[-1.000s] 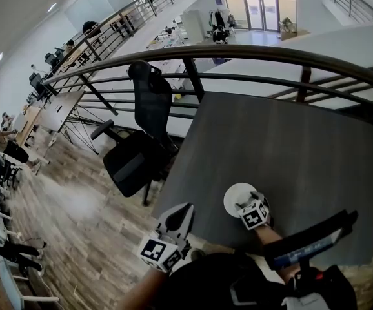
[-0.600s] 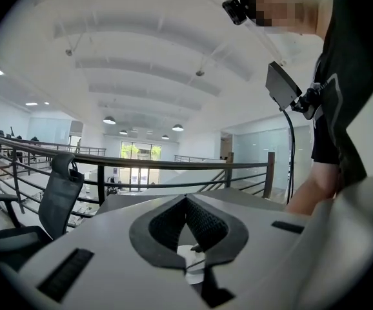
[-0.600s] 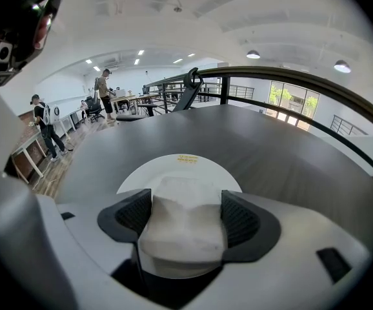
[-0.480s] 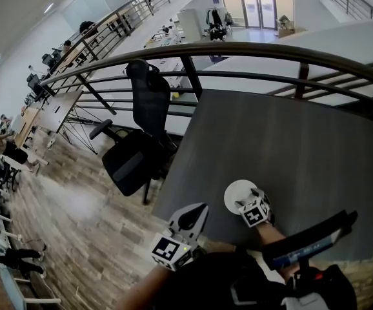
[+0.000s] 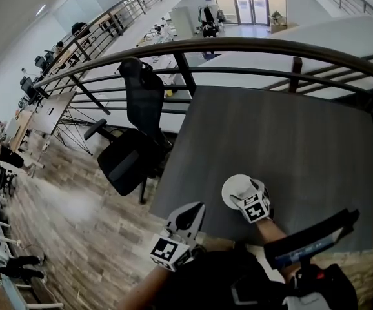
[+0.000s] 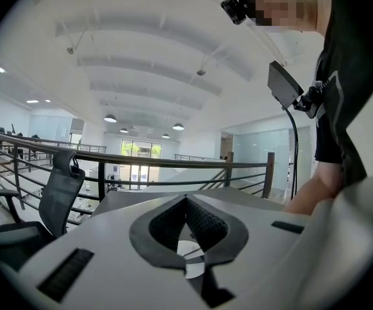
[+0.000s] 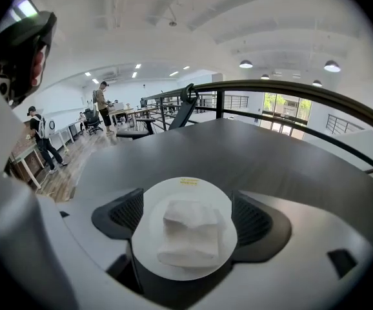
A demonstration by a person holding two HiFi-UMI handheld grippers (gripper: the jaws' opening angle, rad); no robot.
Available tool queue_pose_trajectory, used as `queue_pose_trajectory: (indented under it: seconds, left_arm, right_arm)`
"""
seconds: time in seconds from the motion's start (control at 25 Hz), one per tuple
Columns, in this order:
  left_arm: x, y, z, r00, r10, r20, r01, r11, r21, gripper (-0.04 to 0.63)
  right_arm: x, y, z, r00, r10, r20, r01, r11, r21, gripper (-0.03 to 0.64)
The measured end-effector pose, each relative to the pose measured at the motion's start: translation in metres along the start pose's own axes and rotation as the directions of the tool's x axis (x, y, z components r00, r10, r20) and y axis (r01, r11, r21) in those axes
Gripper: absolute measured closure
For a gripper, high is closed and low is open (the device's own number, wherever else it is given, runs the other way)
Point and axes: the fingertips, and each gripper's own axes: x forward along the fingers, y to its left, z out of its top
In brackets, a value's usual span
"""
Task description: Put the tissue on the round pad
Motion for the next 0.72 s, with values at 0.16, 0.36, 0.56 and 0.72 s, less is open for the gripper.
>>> queue_pose_trajectory:
  seconds: [0.16,0.36,0.56,0.72]
  left_arm:
    - [0.001,0.004,-0.004,1.000,-0.016,0.003,0.016,1.000,-0.009,0.592]
    - [0.003,-0.001,0.004,0.998,-0.058,0.023,0.058,0.998,-0.007,0.592]
    - [-0.001,-0.002,0.001,0.994,-0.104,0.020,0.104,0.994,-0.019,0.592]
    - [-0.010,0.001,0.007,0.995,-0.104,0.009,0.104,0.994,0.032,0.592]
  right_arm:
    - [-0.013,-0.004,0.018,0.998,-0.055,0.034,0.055,0.998,-0.007,0.206]
    - [-0.044,0.002,0.056,0.989,-0.074,0.126,0.072,0.997,0.019,0.207]
    - [-0.079,0.012,0.088,0.964,-0.094,0.250,0.069,0.992,0.108,0.302]
    - [-0.105,0.020,0.113,0.932,-0.133,0.337,0.097,0.988,0.123,0.409]
